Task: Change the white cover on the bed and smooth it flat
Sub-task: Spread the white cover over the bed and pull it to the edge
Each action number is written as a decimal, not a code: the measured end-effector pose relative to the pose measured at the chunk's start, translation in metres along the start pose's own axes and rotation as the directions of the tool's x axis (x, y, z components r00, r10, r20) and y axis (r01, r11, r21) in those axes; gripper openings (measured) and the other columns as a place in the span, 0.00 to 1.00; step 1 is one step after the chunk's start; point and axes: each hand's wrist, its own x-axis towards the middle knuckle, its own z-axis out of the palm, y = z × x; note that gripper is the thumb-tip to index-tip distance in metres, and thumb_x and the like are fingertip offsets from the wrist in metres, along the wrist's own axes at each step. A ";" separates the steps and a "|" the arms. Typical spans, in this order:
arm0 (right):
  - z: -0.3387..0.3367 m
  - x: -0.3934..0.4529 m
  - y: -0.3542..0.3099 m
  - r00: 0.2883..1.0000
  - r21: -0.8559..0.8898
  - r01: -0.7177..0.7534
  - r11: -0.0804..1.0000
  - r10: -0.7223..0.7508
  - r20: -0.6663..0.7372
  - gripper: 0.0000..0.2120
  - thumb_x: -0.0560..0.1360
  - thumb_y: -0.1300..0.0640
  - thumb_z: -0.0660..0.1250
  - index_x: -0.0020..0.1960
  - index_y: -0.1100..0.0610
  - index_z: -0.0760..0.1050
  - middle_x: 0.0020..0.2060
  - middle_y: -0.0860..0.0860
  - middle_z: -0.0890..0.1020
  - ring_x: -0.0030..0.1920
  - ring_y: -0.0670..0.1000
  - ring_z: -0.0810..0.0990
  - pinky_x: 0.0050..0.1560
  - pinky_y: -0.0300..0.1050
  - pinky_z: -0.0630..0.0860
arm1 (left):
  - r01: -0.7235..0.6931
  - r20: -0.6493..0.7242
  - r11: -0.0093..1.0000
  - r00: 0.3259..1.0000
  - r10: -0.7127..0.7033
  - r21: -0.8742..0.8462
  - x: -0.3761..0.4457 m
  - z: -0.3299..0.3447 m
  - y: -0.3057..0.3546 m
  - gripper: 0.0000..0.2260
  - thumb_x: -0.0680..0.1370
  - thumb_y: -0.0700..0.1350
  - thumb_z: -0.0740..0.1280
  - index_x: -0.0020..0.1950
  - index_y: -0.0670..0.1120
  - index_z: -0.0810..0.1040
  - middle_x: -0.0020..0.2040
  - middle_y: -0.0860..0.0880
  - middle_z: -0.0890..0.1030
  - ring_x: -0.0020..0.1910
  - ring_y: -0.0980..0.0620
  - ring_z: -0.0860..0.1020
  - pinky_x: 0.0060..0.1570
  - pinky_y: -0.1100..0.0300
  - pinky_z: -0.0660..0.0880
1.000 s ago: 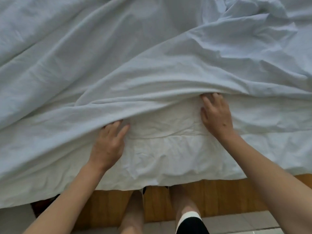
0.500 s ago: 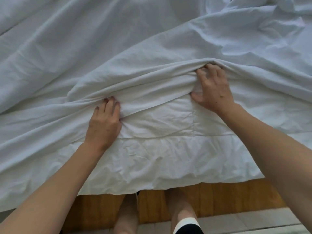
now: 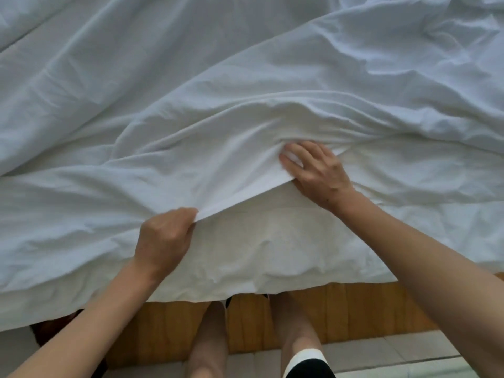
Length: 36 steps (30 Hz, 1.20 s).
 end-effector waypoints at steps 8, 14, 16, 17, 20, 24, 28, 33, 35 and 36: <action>-0.038 -0.094 -0.087 0.927 0.248 -0.234 0.940 0.138 0.350 0.06 0.67 0.63 0.65 0.32 0.58 0.72 0.24 0.53 0.73 0.22 0.54 0.73 0.22 0.41 0.67 | 0.066 0.310 0.998 0.949 -0.055 -0.024 -0.086 0.009 0.018 0.23 0.84 0.49 0.51 0.36 0.43 0.78 0.27 0.49 0.74 0.22 0.48 0.73 0.19 0.59 0.65; -0.068 -0.158 -0.177 0.836 0.300 -0.367 0.880 0.171 0.521 0.09 0.68 0.58 0.58 0.30 0.56 0.71 0.23 0.51 0.73 0.22 0.53 0.72 0.20 0.41 0.64 | -0.059 0.492 0.994 0.865 0.098 -0.094 -0.160 -0.002 0.025 0.04 0.73 0.48 0.59 0.45 0.49 0.67 0.29 0.51 0.76 0.24 0.49 0.76 0.22 0.62 0.66; -0.071 -0.176 -0.201 0.796 0.289 -0.388 0.875 0.160 0.584 0.08 0.66 0.57 0.58 0.29 0.56 0.71 0.23 0.51 0.72 0.21 0.53 0.72 0.20 0.40 0.63 | -0.077 0.561 0.988 0.816 0.139 -0.133 -0.179 -0.004 0.028 0.06 0.71 0.50 0.60 0.43 0.50 0.65 0.29 0.52 0.74 0.24 0.50 0.75 0.23 0.62 0.63; -0.069 -0.182 -0.211 0.779 0.277 -0.390 0.878 0.154 0.608 0.07 0.66 0.57 0.59 0.29 0.56 0.71 0.23 0.51 0.72 0.22 0.53 0.72 0.20 0.40 0.63 | -0.089 0.579 0.987 0.801 0.151 -0.135 -0.186 -0.003 0.030 0.07 0.70 0.50 0.61 0.43 0.50 0.65 0.29 0.52 0.74 0.24 0.50 0.74 0.22 0.62 0.63; -0.055 -0.188 -0.225 0.704 0.238 -0.403 0.884 0.133 0.697 0.06 0.61 0.58 0.73 0.33 0.56 0.75 0.28 0.51 0.76 0.28 0.54 0.76 0.25 0.43 0.70 | -0.063 0.649 0.998 0.758 0.067 -0.029 -0.195 0.007 0.032 0.16 0.59 0.44 0.74 0.44 0.47 0.75 0.33 0.49 0.77 0.28 0.48 0.77 0.25 0.59 0.71; -0.045 -0.171 -0.225 0.673 0.287 -0.326 0.901 0.008 0.740 0.14 0.66 0.46 0.75 0.44 0.55 0.78 0.42 0.53 0.81 0.44 0.55 0.80 0.43 0.48 0.78 | -0.005 0.688 0.989 0.719 -0.100 0.148 -0.191 0.020 0.039 0.12 0.63 0.38 0.71 0.45 0.43 0.78 0.42 0.42 0.79 0.39 0.41 0.76 0.38 0.51 0.76; -0.052 -0.145 -0.225 0.788 0.406 -0.286 0.868 -0.028 0.615 0.10 0.75 0.49 0.65 0.43 0.56 0.76 0.44 0.53 0.79 0.43 0.53 0.77 0.42 0.45 0.74 | -0.024 0.617 0.999 0.787 -0.010 0.047 -0.172 0.029 0.070 0.14 0.72 0.42 0.58 0.54 0.42 0.77 0.51 0.40 0.78 0.46 0.41 0.77 0.44 0.49 0.77; -0.063 -0.133 -0.169 0.906 0.429 -0.415 0.802 0.322 0.273 0.06 0.77 0.59 0.63 0.48 0.61 0.77 0.45 0.57 0.80 0.43 0.56 0.77 0.42 0.46 0.74 | -0.047 0.436 0.998 0.898 0.058 -0.036 -0.118 0.054 0.130 0.13 0.74 0.40 0.57 0.55 0.41 0.75 0.53 0.41 0.77 0.51 0.42 0.76 0.51 0.52 0.71; -0.068 -0.146 -0.120 0.874 0.370 -0.486 0.792 0.449 0.186 0.07 0.77 0.60 0.63 0.52 0.61 0.76 0.47 0.58 0.80 0.47 0.56 0.76 0.47 0.47 0.73 | -0.078 0.388 0.995 0.917 0.096 -0.060 -0.087 0.073 0.156 0.13 0.74 0.38 0.58 0.57 0.42 0.73 0.55 0.41 0.76 0.51 0.41 0.76 0.51 0.51 0.72; -0.071 -0.158 -0.093 0.851 0.334 -0.524 0.783 0.501 0.161 0.07 0.76 0.61 0.63 0.53 0.61 0.76 0.48 0.59 0.80 0.48 0.57 0.76 0.49 0.47 0.72 | -0.095 0.369 0.993 0.922 0.116 -0.077 -0.070 0.084 0.172 0.13 0.74 0.38 0.59 0.58 0.42 0.72 0.55 0.41 0.76 0.51 0.41 0.76 0.51 0.51 0.72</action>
